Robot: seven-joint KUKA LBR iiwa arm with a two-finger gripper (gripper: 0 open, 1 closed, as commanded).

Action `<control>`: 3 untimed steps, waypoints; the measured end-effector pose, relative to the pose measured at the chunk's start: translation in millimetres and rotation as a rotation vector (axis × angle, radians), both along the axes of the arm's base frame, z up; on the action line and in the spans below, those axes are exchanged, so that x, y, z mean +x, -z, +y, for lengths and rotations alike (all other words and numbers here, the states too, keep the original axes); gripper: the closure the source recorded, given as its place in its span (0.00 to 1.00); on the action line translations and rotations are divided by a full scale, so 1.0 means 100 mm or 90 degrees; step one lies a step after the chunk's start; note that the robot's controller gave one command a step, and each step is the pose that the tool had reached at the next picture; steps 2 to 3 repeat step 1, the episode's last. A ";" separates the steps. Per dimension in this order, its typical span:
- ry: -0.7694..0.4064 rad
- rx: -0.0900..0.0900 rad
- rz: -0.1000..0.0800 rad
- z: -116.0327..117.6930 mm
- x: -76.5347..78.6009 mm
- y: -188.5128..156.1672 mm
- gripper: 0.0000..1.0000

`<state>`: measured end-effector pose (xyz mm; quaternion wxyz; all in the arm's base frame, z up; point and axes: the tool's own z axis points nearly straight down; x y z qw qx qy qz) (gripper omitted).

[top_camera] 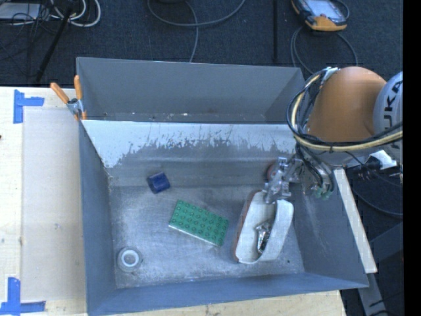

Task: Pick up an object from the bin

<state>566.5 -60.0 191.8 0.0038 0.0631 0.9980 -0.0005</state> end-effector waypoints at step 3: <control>-0.021 0.000 0.000 0.03 0.02 -0.59 1.00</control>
Offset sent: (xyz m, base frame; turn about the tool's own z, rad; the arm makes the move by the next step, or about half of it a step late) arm 0.0006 0.0032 0.0555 -0.0347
